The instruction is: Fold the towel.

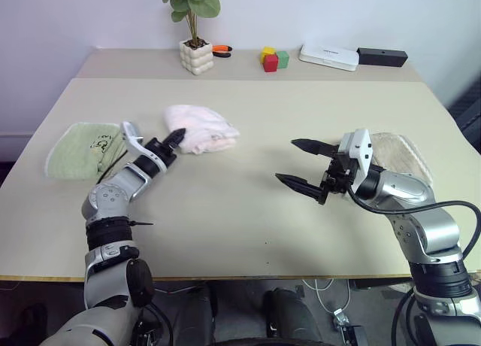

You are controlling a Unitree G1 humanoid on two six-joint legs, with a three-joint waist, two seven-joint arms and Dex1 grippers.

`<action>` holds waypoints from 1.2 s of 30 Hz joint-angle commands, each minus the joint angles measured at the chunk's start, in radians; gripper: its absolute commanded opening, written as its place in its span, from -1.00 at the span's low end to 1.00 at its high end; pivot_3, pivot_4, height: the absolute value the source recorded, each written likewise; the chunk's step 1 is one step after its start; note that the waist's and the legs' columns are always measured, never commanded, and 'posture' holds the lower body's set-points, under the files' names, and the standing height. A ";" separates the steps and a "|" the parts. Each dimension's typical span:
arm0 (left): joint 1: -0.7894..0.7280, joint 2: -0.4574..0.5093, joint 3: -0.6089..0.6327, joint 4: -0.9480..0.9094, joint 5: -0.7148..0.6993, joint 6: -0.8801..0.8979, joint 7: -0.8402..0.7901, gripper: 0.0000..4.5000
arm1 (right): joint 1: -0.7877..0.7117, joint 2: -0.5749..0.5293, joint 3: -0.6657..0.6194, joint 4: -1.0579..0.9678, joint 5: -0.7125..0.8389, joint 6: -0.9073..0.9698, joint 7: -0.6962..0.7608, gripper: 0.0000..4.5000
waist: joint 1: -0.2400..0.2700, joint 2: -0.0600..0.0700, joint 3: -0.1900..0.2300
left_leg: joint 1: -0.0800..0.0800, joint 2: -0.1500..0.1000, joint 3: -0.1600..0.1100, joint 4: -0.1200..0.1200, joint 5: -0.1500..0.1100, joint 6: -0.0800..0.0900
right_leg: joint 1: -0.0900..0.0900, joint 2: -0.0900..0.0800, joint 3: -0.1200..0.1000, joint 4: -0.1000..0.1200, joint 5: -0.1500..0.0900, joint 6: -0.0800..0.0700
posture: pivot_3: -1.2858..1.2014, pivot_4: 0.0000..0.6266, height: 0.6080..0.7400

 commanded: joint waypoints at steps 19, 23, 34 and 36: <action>0.025 0.372 0.176 -0.111 -0.090 -0.092 -0.084 -0.99 | -0.044 -0.011 0.001 0.040 0.029 0.009 0.049 1.00 | -0.018 -0.002 0.001 | 0.000 0.002 0.001 -0.002 0.000 -0.001 | -0.002 0.001 0.000 0.000 0.000 0.000 | 0.03 -0.52 0.92; 0.028 0.413 0.210 -0.071 -0.089 -0.121 -0.098 -0.99 | -0.058 -0.009 0.018 0.065 0.019 0.001 0.068 1.00 | -0.017 -0.003 0.002 | 0.000 0.002 0.001 -0.002 0.001 -0.001 | -0.002 0.001 0.000 0.000 0.000 0.000 | 0.03 -0.52 0.92; 0.200 0.439 0.323 0.044 -0.121 -0.115 -0.144 -0.99 | -0.103 -0.009 0.029 0.120 -0.006 -0.021 0.109 1.00 | -0.021 -0.003 0.002 | 0.000 0.002 0.002 -0.003 0.001 -0.001 | -0.003 0.001 0.000 0.001 0.000 0.000 | 0.03 -0.52 0.92; 0.275 0.432 0.328 0.089 -0.098 -0.137 -0.183 -0.99 | -0.109 -0.008 0.028 0.114 -0.006 -0.018 0.108 1.00 | -0.021 -0.003 0.002 | 0.000 0.002 0.002 -0.003 0.001 -0.001 | -0.003 0.001 0.000 0.001 0.000 0.000 | 0.03 -0.52 0.92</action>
